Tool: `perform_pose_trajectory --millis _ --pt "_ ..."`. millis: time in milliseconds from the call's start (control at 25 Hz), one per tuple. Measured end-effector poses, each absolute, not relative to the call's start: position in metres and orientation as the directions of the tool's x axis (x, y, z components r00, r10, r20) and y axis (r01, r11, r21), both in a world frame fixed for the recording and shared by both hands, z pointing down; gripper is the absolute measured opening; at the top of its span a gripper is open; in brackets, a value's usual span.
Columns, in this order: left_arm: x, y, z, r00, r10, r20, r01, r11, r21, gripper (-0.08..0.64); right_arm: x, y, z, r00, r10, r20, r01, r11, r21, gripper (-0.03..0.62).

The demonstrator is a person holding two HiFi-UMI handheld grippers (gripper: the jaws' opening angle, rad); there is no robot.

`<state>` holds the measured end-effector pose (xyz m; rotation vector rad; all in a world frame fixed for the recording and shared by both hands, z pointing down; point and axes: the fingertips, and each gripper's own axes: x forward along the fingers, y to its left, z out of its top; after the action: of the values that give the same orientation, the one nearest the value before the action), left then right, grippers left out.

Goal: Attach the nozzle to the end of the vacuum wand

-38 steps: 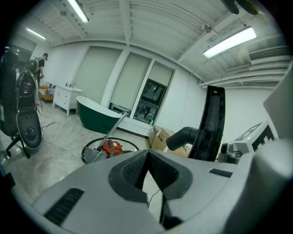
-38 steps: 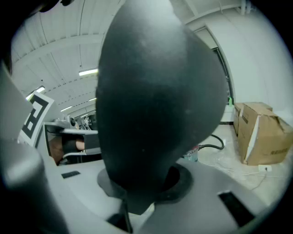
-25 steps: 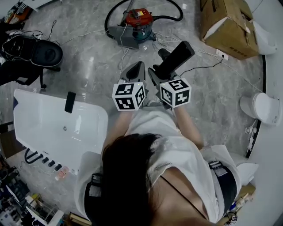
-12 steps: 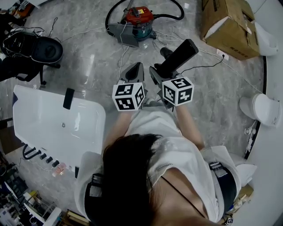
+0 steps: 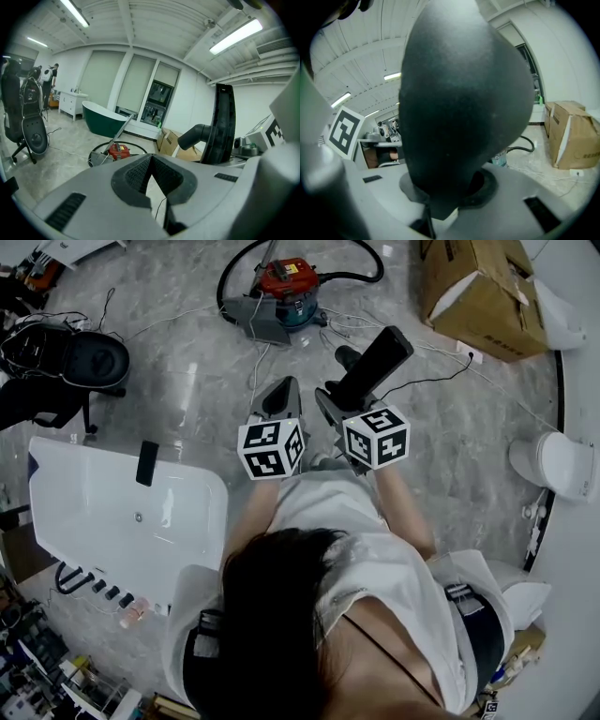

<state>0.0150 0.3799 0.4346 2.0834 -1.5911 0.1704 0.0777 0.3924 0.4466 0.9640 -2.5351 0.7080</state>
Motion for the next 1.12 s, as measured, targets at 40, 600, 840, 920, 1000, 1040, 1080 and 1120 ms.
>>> perform_pose_trajectory --millis 40,600,840,920,1000,1040,1080,1120 --pt "0.014 0.376 0.435 0.305 -0.867 0.394 -0.93 -0.183 0.318 0.003 0.077 0.389 0.446 -0.714 -0.518 0.471 -0.687 0.65 -0.325 0.1" --pt "-0.005 0.299 0.443 0.33 -0.851 0.409 -0.926 -0.207 0.315 0.003 0.051 0.317 0.455 -0.713 -0.488 0.504 -0.683 0.646 -0.341 0.1" --pt "-0.017 0.263 0.447 0.339 -0.843 0.417 -0.923 -0.213 0.32 0.003 0.037 0.282 0.46 -0.709 -0.476 0.519 -0.685 0.64 -0.348 0.1" --pt "-0.022 0.252 0.448 0.347 -0.841 0.416 -0.921 -0.221 0.321 0.002 0.03 0.27 0.461 -0.707 -0.476 0.523 -0.688 0.636 -0.35 0.1" --pt "-0.029 0.24 0.448 0.353 -0.84 0.412 -0.919 -0.228 0.323 0.003 0.023 0.258 0.461 -0.703 -0.478 0.526 -0.691 0.635 -0.346 0.1" --pt "-0.032 0.234 0.448 0.355 -0.84 0.41 -0.918 -0.23 0.323 0.002 0.02 0.252 0.46 -0.701 -0.48 0.527 -0.692 0.635 -0.343 0.1" --pt "-0.035 0.228 0.447 0.357 -0.84 0.409 -0.917 -0.233 0.324 0.003 0.017 0.246 0.46 -0.699 -0.482 0.529 -0.695 0.634 -0.34 0.1" --pt "-0.038 0.222 0.447 0.36 -0.839 0.408 -0.916 -0.235 0.324 0.003 0.015 0.24 0.46 -0.695 -0.483 0.532 -0.697 0.633 -0.336 0.1"
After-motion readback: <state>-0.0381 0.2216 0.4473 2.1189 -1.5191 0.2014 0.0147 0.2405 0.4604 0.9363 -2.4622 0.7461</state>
